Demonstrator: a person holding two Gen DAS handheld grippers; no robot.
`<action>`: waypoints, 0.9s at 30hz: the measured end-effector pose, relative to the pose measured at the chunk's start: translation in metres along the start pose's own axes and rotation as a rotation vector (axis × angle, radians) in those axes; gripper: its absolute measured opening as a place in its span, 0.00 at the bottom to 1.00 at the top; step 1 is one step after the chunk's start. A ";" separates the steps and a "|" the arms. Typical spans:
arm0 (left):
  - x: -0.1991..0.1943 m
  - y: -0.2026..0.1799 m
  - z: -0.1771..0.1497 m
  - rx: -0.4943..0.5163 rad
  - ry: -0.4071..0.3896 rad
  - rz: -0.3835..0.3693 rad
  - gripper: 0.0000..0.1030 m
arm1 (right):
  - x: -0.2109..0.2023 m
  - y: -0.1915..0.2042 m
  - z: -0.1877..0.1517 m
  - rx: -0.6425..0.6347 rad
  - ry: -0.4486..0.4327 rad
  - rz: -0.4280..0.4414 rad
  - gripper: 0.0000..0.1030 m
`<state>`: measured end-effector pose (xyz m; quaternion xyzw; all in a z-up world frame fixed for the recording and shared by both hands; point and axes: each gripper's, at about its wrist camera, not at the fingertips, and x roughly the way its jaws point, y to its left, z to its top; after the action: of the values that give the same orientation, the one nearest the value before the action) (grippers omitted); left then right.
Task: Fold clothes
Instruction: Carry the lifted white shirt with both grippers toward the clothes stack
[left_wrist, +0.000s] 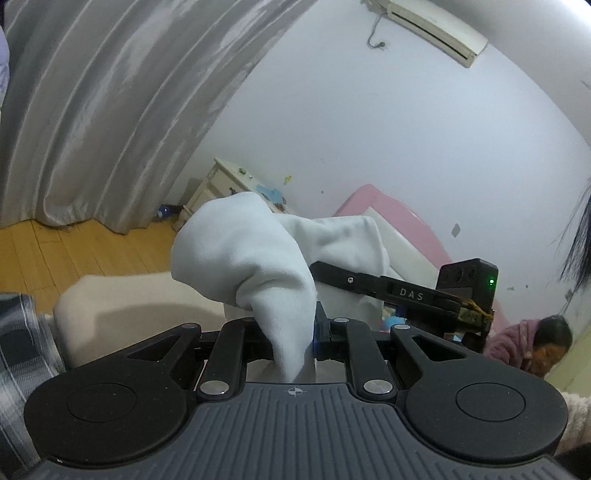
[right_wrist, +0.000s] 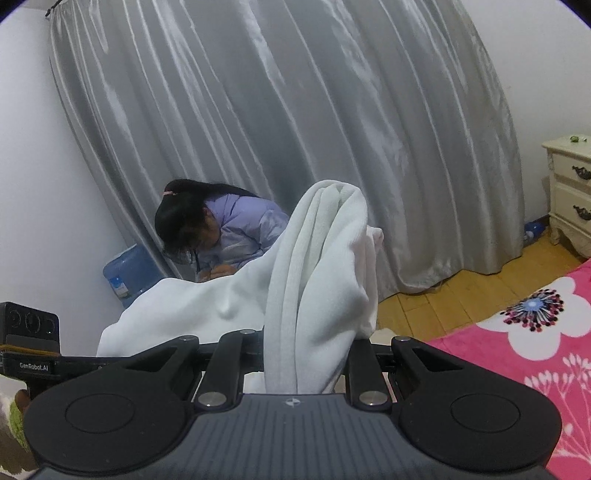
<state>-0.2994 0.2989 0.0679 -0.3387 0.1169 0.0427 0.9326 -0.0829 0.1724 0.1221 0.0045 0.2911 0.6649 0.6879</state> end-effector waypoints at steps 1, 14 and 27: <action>0.001 0.005 0.000 -0.010 0.000 0.010 0.13 | 0.007 -0.002 0.001 -0.001 0.008 0.000 0.20; 0.012 0.049 -0.004 -0.040 0.047 0.245 0.13 | 0.094 -0.027 -0.011 -0.015 0.164 -0.007 0.20; 0.014 0.078 0.007 -0.080 0.073 0.414 0.37 | 0.121 -0.090 -0.032 0.250 0.159 -0.002 0.35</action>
<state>-0.2971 0.3633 0.0218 -0.3454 0.2158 0.2257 0.8850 -0.0201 0.2608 0.0120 0.0372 0.4254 0.6209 0.6573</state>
